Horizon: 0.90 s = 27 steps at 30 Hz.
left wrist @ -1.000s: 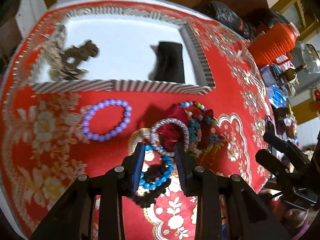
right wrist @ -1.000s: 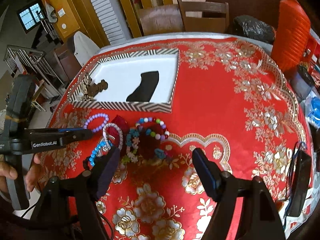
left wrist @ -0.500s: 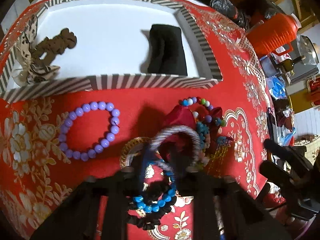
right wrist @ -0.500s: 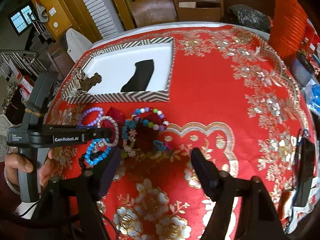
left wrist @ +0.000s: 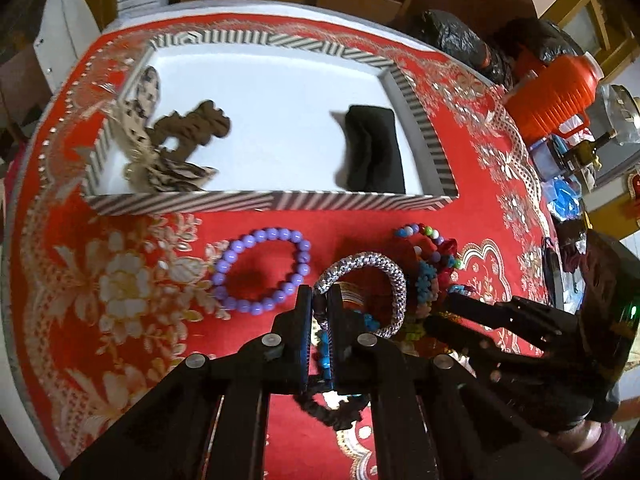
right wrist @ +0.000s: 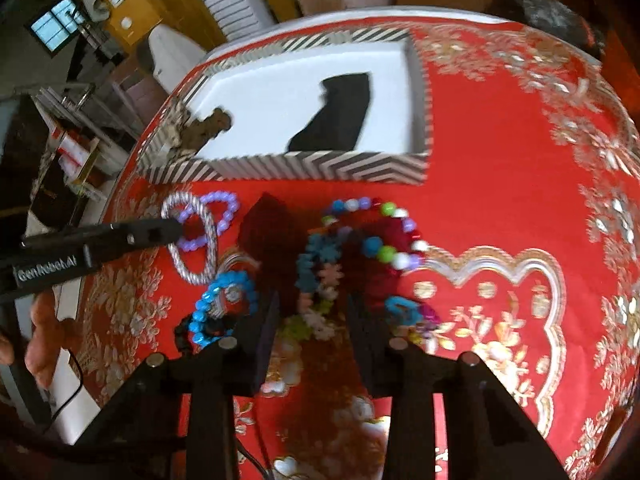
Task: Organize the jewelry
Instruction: 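Grasp the silver beaded bracelet with left tool while right grasps a multicolour bead bracelet, then carry the silver bracelet into the tray and open left tool while right releases its bracelet there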
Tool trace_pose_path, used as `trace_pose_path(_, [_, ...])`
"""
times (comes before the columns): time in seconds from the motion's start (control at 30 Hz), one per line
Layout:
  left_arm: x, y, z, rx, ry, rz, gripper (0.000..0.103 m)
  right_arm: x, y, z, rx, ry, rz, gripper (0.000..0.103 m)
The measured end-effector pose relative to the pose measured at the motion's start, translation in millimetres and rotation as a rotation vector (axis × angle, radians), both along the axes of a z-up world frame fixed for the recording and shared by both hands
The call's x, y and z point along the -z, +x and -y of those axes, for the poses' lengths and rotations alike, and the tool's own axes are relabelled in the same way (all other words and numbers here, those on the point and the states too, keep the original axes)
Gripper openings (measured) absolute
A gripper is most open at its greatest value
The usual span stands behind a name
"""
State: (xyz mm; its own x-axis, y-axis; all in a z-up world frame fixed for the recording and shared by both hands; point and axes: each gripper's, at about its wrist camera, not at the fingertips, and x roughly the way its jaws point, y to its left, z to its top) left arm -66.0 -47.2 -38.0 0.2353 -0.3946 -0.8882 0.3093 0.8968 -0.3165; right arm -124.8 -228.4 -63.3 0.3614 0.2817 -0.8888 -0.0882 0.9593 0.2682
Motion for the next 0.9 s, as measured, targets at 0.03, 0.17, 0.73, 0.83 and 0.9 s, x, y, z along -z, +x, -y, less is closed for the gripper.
trace_pose_path(0.03, [-1,0,-1,-0.004,0.002,0.002,0.0,0,0,-5,-0.014,-0.021,0.009,0.037])
trace_pose_path(0.17, [-2,-1,-8,-0.023,0.012,0.002,0.0,17,7,-10,-0.011,-0.053,-0.042,0.022])
trace_pose_path(0.73, [-50,1,-15,-0.083,0.007,0.089,0.0,-109,-14,34,0.032,0.156,0.217,0.006])
trace_pose_path(0.83, [-61,2,-11,-0.089,0.024,0.116,0.0,-118,-11,35,0.022,0.161,0.232,0.006])
trace_pose_path(0.9, [-68,3,-10,-0.093,0.031,0.13,0.0,-125,-10,32,0.014,0.148,0.252,0.006])
